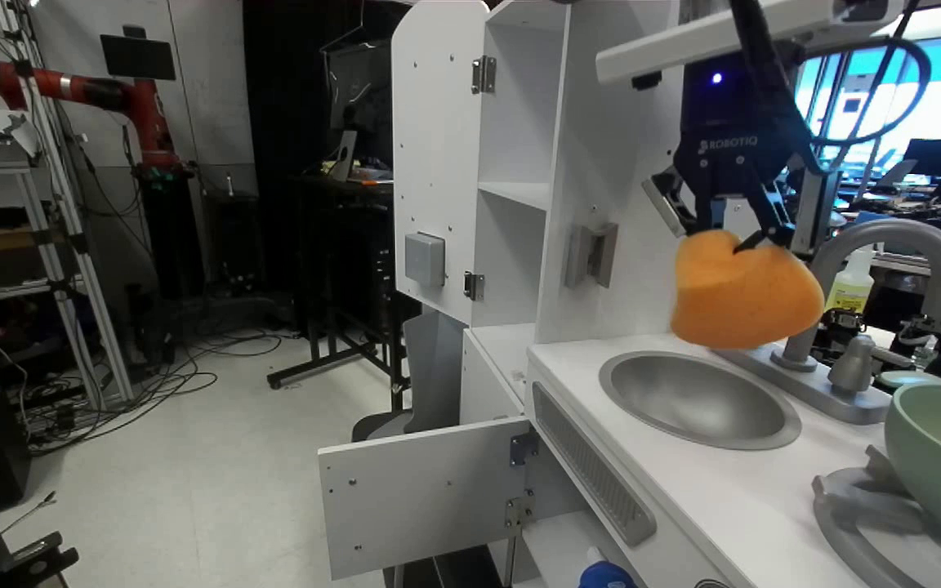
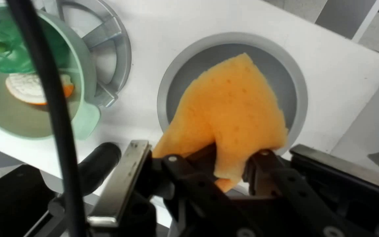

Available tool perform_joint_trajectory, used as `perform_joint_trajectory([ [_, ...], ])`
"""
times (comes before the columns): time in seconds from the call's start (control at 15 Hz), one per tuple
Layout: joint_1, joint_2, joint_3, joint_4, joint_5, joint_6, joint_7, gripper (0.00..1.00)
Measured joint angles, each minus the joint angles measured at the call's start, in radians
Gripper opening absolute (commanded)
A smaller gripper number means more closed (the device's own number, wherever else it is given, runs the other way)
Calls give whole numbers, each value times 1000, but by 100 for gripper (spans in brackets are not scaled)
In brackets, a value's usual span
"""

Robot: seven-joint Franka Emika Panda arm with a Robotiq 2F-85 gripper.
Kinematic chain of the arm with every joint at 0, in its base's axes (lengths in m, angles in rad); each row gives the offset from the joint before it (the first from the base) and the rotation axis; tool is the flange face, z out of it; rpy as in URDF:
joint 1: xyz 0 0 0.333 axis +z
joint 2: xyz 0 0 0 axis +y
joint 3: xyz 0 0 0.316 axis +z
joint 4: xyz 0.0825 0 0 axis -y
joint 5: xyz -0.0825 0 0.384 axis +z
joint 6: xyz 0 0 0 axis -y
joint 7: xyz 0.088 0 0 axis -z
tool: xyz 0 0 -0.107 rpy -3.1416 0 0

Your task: Put the blue bottle and orange sponge inside the bottom cabinet

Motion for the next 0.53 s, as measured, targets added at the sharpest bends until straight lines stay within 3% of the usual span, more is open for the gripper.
perform_joint_trajectory([
  [0.27, 31, -85, 1, -80, -17, -35, -139, 2],
  [0.53, 75, -177, 6, -241, -36, -42, -300, 2],
])
